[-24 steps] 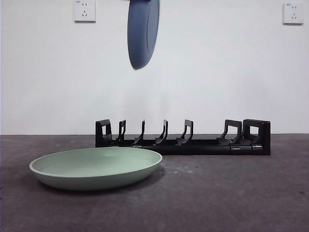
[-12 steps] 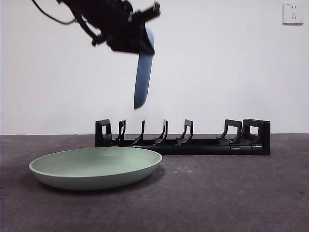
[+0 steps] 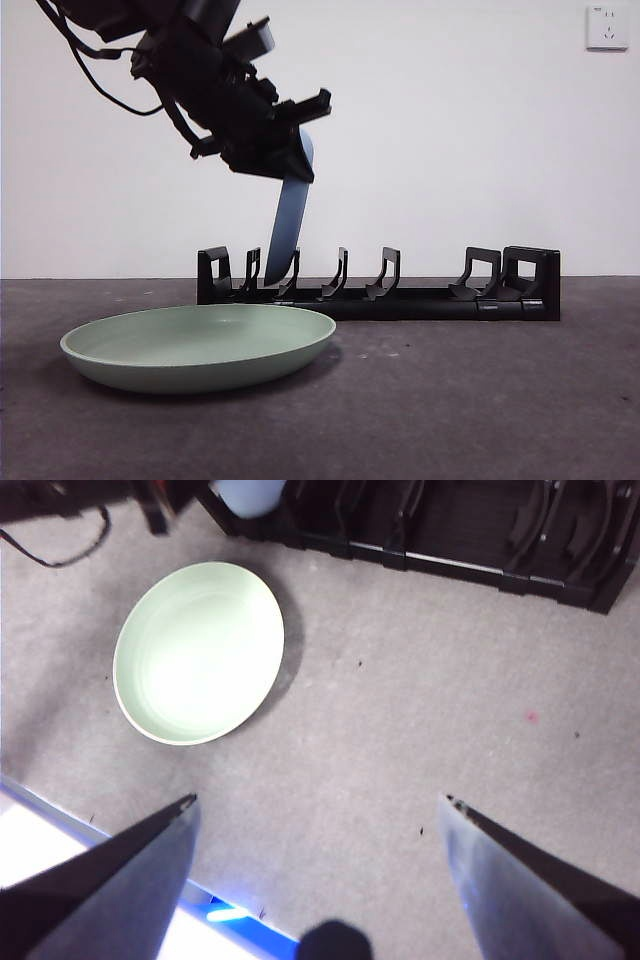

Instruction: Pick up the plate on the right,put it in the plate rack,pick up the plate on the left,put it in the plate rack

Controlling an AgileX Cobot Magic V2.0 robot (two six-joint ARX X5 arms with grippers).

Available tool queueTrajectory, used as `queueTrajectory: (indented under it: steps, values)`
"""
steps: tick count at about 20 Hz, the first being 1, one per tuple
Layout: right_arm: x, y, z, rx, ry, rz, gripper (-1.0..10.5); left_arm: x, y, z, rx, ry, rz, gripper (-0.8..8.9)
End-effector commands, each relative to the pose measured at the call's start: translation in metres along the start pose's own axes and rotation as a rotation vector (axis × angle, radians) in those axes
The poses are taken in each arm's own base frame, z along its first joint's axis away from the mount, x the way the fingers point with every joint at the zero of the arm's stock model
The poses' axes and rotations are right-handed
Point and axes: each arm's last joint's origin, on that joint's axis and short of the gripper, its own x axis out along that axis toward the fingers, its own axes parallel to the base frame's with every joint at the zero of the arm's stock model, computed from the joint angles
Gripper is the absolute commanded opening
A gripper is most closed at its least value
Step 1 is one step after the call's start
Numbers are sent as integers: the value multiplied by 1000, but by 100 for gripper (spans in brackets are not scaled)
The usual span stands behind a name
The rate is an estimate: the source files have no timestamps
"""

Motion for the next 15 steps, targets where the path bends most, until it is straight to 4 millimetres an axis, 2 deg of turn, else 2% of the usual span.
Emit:
queueTrajectory:
  steps: [1,8,13,15]
  values:
    - [2,0,-1,-9,-1,2,406,4,1,-3,-4,4,-3,-8]
    - [2,-1,0,-11,-6,2,406,5,5,-13,-11,97,90,-8]
    - [2,-1,0,-13,-9,2,406,4,3,-16,1,126,35,1]
    - [2,-1,0,-13,-9,2,406,4,2,-16,-3,132,-6,48]
